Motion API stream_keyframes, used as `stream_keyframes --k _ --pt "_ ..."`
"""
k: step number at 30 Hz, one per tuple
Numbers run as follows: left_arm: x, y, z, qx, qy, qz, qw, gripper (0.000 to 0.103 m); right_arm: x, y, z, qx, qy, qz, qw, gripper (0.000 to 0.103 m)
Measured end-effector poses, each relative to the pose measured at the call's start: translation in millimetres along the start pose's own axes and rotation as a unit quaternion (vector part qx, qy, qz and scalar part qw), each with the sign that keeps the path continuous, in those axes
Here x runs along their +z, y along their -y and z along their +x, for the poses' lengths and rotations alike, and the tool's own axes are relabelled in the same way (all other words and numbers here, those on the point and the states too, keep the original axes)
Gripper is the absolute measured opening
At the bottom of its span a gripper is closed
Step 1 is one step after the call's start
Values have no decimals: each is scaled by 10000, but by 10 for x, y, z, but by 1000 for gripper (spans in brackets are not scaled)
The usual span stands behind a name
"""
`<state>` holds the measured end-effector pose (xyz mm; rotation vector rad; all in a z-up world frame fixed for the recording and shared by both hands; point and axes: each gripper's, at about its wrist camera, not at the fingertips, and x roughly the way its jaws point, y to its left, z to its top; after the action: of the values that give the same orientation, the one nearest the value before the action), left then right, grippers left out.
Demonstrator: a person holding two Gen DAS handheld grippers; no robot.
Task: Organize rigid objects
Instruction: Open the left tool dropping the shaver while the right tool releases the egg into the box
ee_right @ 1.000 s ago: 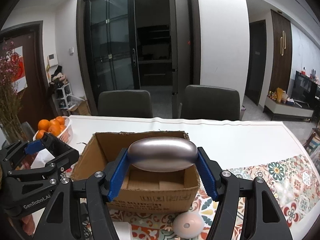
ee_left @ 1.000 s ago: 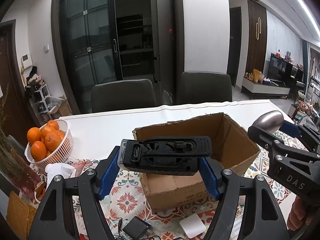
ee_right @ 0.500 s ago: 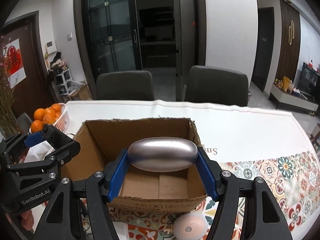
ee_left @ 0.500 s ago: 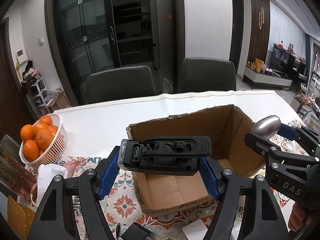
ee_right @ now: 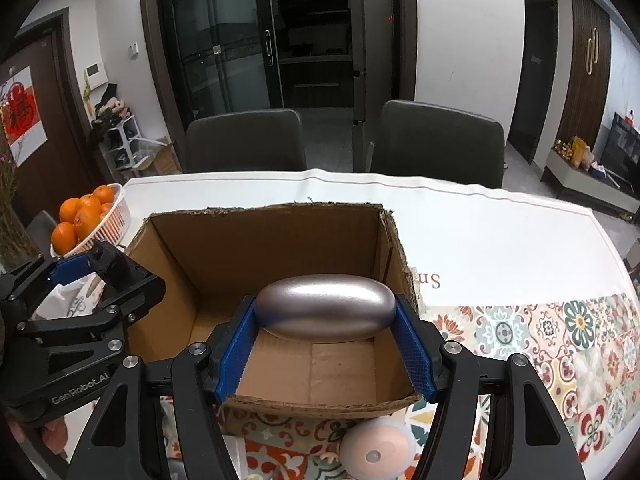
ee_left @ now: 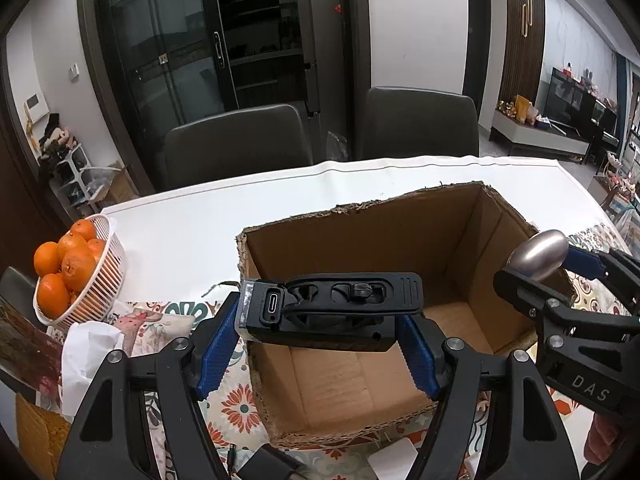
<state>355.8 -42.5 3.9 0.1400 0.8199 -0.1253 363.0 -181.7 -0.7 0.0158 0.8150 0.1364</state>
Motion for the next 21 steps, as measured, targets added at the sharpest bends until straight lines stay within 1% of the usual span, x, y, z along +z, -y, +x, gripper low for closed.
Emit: stream_keyframes --k 2,3,4,6,10,14,17,21 --pt "4 -6 3 -1 7 7 10000 79 -19 3 20 39 -46 -5 10000 67" --pt "1 -4 -5 30 22 5 10000 85 -25 2 22 81 -58 -4 10000 67" --pt "2 -3 -14 73 44 -2 10000 86 -28 6 25 116 -63 4 9999 70" --pt "-9 9 -51 74 77 55 9999 86 -41 22 14 124 -22 61 9999 72" --pt "-61 15 -148 123 172 98 9997 87 -60 42 -58 21 56 101 9999 73" --pt "-124 18 -287 135 314 89 9994 88 -98 2 -236 -185 338 41 9993 73" --pt "-171 17 -401 152 412 76 9990 88 -133 -33 -372 -288 528 22 9982 77" --pt "-252 5 -574 152 547 34 9984 89 -200 -57 -561 -402 761 5 9963 78"
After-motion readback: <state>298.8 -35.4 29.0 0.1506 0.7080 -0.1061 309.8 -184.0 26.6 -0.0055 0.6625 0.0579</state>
